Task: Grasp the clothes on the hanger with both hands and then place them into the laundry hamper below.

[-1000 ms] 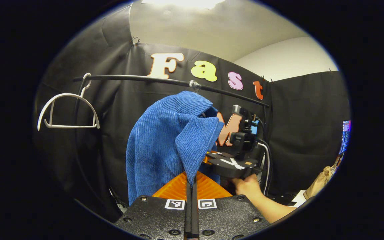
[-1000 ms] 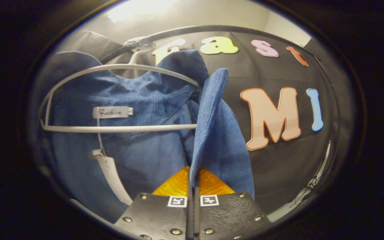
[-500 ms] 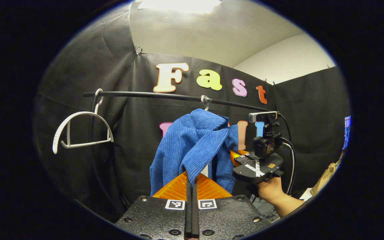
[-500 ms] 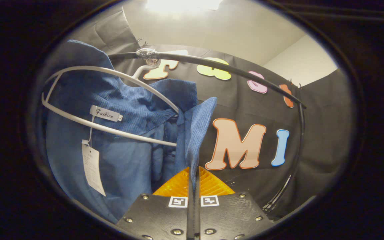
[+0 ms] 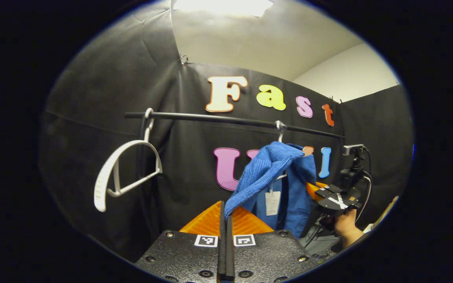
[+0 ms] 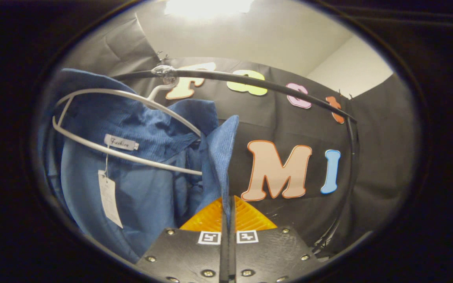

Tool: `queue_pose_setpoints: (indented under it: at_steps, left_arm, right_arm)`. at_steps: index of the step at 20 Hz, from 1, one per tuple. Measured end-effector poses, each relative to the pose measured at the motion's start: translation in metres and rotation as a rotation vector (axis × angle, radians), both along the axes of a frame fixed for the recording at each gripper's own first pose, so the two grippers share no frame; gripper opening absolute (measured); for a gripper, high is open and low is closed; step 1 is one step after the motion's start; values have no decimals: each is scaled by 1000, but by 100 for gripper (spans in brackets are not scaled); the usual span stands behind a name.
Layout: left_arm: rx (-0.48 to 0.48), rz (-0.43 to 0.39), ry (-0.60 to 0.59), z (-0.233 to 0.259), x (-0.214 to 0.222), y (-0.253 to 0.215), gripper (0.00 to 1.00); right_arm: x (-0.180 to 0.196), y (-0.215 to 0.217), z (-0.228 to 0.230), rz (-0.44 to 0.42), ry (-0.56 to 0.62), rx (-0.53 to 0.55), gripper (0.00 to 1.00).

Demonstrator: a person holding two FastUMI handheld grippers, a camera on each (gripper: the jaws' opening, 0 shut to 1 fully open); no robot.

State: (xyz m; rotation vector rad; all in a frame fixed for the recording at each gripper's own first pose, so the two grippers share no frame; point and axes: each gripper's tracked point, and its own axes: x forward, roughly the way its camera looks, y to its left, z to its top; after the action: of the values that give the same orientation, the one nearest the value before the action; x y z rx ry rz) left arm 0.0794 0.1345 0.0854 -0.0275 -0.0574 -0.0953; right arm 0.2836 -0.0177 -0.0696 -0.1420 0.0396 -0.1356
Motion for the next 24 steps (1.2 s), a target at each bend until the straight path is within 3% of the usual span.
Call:
queue_pose_setpoints:
  at_steps: [3,6,10,14,19,24]
  left_arm:
    - [55,105,-68,24,12,25,0]
    - [15,109,-73,32,30,22,0]
    - [39,121,-87,46,55,25,0]
    - [69,186,-119,63,71,43,0]
    - [88,182,-116,61,91,40,0]
    - [67,158,-93,48,114,29,0]
  right_arm:
    - [4,-5,6,-15,-2,6,0]
    - [18,-9,8,-16,11,36,0]
    - [31,-29,8,-31,30,34,0]
    - [36,-51,21,-69,-1,26,0]
    - [55,-67,28,-93,-21,-15,0]
    - [78,-72,-2,-87,40,-21,0]
